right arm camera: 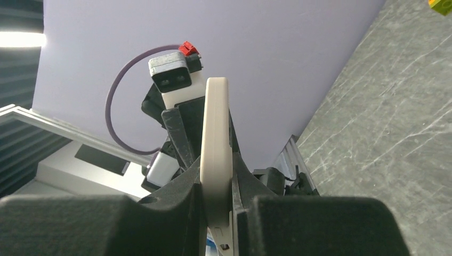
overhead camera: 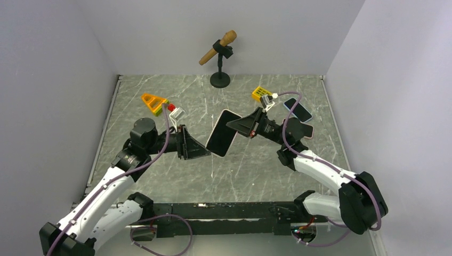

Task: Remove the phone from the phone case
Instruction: Remove the phone case from the phone.

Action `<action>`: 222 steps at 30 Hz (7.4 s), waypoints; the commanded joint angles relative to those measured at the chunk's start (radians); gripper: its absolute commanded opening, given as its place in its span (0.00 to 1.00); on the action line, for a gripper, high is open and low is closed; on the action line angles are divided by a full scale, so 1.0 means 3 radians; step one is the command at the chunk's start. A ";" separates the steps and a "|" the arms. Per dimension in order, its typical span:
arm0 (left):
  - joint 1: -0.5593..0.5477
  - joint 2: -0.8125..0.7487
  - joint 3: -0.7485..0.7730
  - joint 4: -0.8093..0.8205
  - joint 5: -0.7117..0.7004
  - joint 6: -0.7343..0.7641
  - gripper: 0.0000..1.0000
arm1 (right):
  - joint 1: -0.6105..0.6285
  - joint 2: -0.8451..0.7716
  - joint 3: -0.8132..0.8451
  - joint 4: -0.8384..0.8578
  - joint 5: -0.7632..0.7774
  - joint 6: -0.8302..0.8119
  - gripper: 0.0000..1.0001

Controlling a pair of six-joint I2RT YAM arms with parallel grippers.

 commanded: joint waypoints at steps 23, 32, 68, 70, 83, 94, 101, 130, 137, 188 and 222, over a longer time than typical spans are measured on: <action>0.0258 0.0719 0.0159 0.0384 0.0689 0.1487 0.00 | 0.0086 -0.0213 0.0141 0.1240 -0.0551 0.0878 0.00; 0.0387 0.1197 0.0410 0.0020 0.0625 0.2203 0.00 | 0.0209 0.0320 -0.0071 0.2738 -0.0239 0.1949 0.00; 0.0372 -0.0797 -0.0277 0.0476 0.0096 -0.0470 0.69 | -0.0104 0.0378 0.0094 0.1378 -0.0233 0.0904 0.00; 0.0337 -0.0867 -0.0276 0.0682 0.0100 -0.0752 0.71 | -0.0104 0.0326 0.0111 0.1218 -0.0160 0.0797 0.00; -0.0149 -0.0627 -0.0301 0.1243 -0.0111 -0.1245 0.77 | -0.0078 0.0252 0.0186 0.0995 0.0023 0.0729 0.00; -0.0185 -0.0433 -0.0261 0.1228 -0.0165 -0.1134 0.76 | -0.0077 0.0246 0.0127 0.1178 0.0015 0.0846 0.00; -0.0185 -0.0324 -0.0273 0.1240 -0.0201 -0.1092 0.76 | -0.0036 0.0354 0.0036 0.1524 0.0040 0.1032 0.00; -0.0269 0.0429 0.0148 0.1202 -0.0220 -0.0863 0.25 | 0.0555 0.0160 0.0981 -0.0929 -0.0492 -0.0802 0.00; -0.0305 0.0276 0.0079 0.1305 -0.0565 -0.1077 0.00 | 0.0561 0.0012 0.0774 -0.0930 -0.0242 -0.0960 0.57; -0.0273 -0.0413 -0.0288 0.1414 -0.1391 -0.2201 0.00 | 0.1031 0.0424 0.0081 0.0840 0.0616 -0.0831 0.58; -0.0274 -0.0571 -0.0190 0.1061 -0.1497 -0.2186 0.00 | 0.1145 0.0293 -0.0064 0.0942 0.0735 -0.0814 0.49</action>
